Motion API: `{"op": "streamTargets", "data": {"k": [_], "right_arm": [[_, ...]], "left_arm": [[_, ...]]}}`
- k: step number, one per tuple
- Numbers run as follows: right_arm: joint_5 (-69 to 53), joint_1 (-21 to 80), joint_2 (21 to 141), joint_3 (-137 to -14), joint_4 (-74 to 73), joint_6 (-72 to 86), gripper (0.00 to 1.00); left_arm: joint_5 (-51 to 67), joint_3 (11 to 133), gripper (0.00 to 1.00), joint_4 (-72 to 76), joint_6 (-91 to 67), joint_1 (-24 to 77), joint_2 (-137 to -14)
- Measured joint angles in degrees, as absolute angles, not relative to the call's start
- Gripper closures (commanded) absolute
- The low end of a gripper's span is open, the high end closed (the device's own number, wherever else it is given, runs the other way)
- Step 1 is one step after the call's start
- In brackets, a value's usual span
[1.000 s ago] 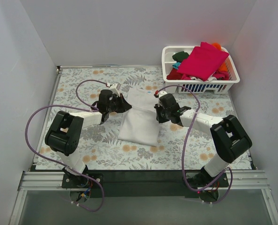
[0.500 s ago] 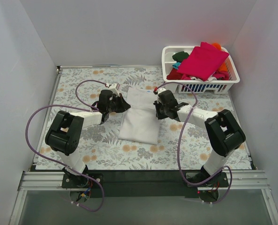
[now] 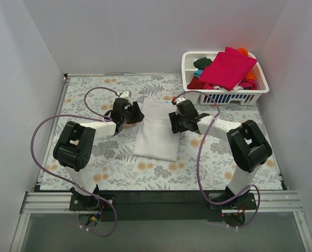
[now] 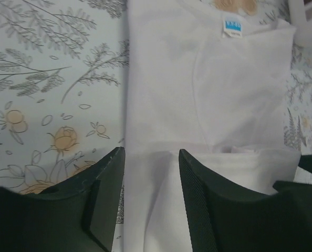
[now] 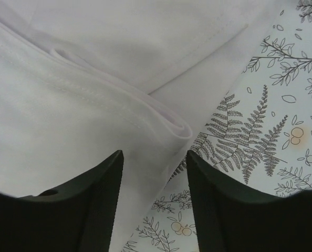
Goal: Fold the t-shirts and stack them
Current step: Fold the tshirt
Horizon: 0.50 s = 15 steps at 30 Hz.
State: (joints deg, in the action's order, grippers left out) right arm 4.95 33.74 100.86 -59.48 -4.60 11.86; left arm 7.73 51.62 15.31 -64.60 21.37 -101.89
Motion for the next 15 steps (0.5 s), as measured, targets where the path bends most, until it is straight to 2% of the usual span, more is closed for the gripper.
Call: {"op": "streamTargets", "data": {"k": [2, 3, 6, 10, 15], "right_arm": [[5.7, 33.8, 100.5, -59.6, -4.9, 11.7, 0.46], [5.9, 33.8, 100.1, -59.6, -5.3, 11.7, 0.45], [6.3, 33.8, 97.0, -58.9, -6.4, 11.8, 0.43], [5.6, 33.8, 92.1, -56.6, -6.5, 12.3, 0.40], [3.2, 34.4, 87.4, -51.6, -6.5, 14.3, 0.33]], "left_arm": [[4.0, 52.4, 0.51, 13.7, -64.5, 21.3, -101.4], [2.3, 52.5, 0.45, 13.0, -64.4, 21.2, -100.7], [0.4, 52.0, 0.39, 10.9, -64.7, 21.1, -97.6], [2.0, 48.4, 0.34, 10.2, -66.3, 20.8, -91.0], [5.2, 40.6, 0.33, 8.4, -68.9, 20.9, -84.5]]}}
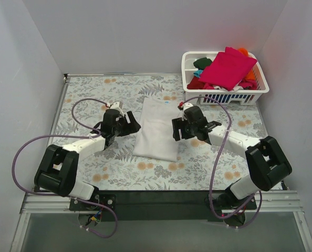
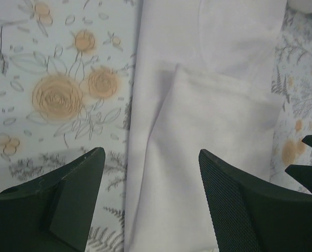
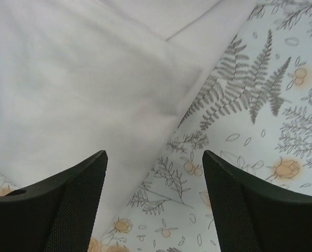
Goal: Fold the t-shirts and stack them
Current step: Fold the tshirt
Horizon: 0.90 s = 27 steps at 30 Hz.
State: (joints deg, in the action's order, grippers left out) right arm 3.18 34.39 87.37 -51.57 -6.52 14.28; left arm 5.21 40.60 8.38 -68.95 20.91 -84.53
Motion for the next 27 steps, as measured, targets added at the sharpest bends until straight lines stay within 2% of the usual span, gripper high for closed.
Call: {"op": "streamTargets", "data": {"k": [10, 27], "right_arm": [[-0.2, 41.7, 80.7, -42.2, -7.6, 20.7, 0.31], [1.2, 48.0, 82.5, -40.0, -7.4, 27.3, 0.36]], "left_arm": [[7.2, 30.6, 0.33, 1.9, -72.8, 22.4, -75.3], [10.1, 26.9, 0.34, 2.0, -74.7, 24.7, -74.8]]}}
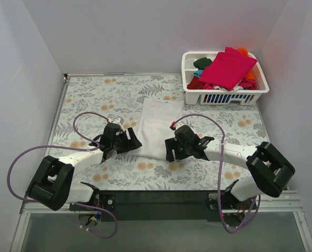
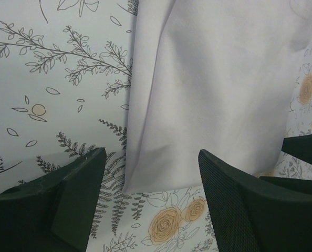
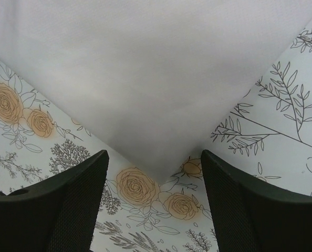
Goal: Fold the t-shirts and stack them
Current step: Fold the tshirt
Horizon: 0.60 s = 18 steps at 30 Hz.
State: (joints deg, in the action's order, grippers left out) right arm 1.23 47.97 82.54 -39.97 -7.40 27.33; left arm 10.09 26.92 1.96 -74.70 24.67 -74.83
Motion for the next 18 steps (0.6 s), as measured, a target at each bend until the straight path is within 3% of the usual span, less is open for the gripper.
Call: {"op": "streamTargets", "data": {"k": [13, 18], "right_arm": [[2.5, 48.4, 82.6, -39.5, -6.5, 28.6, 0.39], [2.9, 48.4, 82.7, -39.5, -6.5, 28.6, 0.44]], "left_arm": [[5.9, 26.2, 0.40, -1.8, -76.5, 28.4, -72.3], [5.1, 25.1, 0.54, -3.0, -77.5, 28.8, -70.9]]}}
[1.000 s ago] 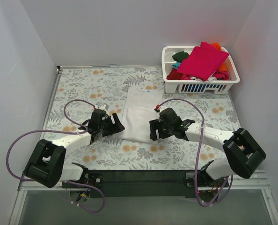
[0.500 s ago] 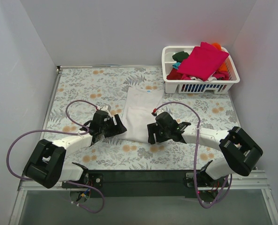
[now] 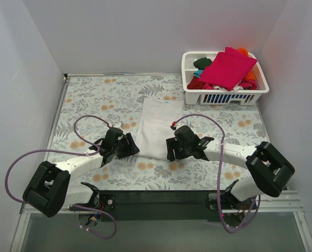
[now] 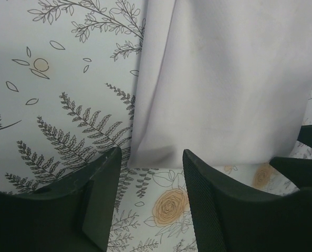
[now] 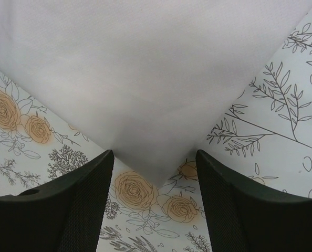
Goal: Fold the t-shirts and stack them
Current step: Fold the tshirt
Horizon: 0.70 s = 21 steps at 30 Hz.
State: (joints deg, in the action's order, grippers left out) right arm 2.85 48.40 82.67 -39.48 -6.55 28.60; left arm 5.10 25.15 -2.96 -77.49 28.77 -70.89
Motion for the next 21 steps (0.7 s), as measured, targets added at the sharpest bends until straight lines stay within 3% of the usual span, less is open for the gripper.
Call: {"op": "streamTargets", "data": {"k": [5, 8, 10, 15, 21], "right_arm": [[3.0, 48.4, 82.8, -39.4, -6.5, 28.7, 0.52], [3.3, 48.4, 82.8, -39.1, -6.1, 28.7, 0.60], [3.3, 48.4, 82.8, -38.8, -5.8, 28.7, 0.74], [3.1, 48.4, 82.9, -38.3, -5.9, 28.4, 0.97], [1.3, 48.5, 82.7, -38.4, -6.8, 26.5, 0.99]], "left_arm": [[5.1, 24.9, 0.60, -3.4, -77.8, 28.8, -70.9], [5.6, 24.5, 0.74, -3.4, -77.9, 28.9, -71.0], [6.3, 23.7, 0.83, -2.6, -78.0, 28.9, -71.0], [8.0, 22.1, 1.00, -1.0, -78.3, 29.0, -70.8], [9.9, 20.0, 1.00, -2.2, -78.6, 29.1, -67.0]]}}
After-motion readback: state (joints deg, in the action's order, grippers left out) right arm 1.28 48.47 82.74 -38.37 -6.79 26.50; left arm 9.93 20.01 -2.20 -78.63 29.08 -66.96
